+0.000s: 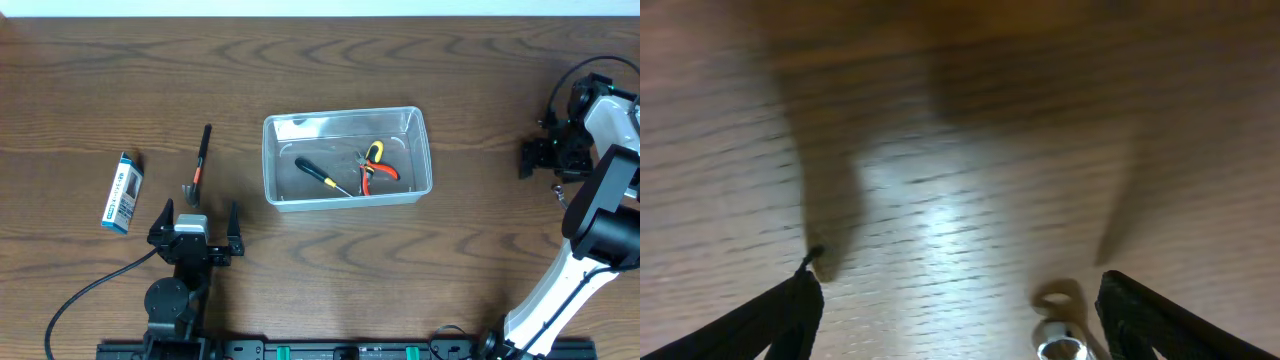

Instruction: Pack container

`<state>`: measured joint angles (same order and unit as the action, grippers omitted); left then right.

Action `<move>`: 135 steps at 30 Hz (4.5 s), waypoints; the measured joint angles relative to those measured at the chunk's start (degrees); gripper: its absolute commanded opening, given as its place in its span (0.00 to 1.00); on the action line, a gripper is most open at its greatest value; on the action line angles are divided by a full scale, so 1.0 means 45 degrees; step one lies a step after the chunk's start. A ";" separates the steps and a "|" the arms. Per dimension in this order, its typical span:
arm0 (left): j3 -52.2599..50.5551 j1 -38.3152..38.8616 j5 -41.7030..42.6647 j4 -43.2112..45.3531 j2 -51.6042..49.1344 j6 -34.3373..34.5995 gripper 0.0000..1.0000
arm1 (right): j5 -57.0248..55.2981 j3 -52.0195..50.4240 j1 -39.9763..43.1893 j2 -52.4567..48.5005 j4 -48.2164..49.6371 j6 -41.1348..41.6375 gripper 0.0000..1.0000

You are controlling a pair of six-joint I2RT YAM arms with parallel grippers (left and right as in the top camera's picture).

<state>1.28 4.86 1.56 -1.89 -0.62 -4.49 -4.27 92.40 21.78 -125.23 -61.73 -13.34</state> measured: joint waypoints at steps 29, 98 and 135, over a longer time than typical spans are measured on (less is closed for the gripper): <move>-0.0005 0.0000 0.0000 0.0000 0.0000 0.0000 0.98 | 0.1117 -0.0126 0.2288 0.0000 -0.0748 -0.2875 0.68; 0.0000 0.0000 0.0000 0.0005 0.0000 0.0000 0.98 | 0.0976 0.1054 -0.1132 0.0185 0.0379 -0.2249 0.07; 0.0000 0.0000 0.0000 0.0005 0.0000 0.0000 0.98 | 0.1200 0.3968 -0.2997 -0.1020 -0.0102 -0.1239 0.08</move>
<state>1.28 4.86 1.56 -1.87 -0.62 -4.49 1.13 110.26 8.29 -129.82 -62.19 -18.92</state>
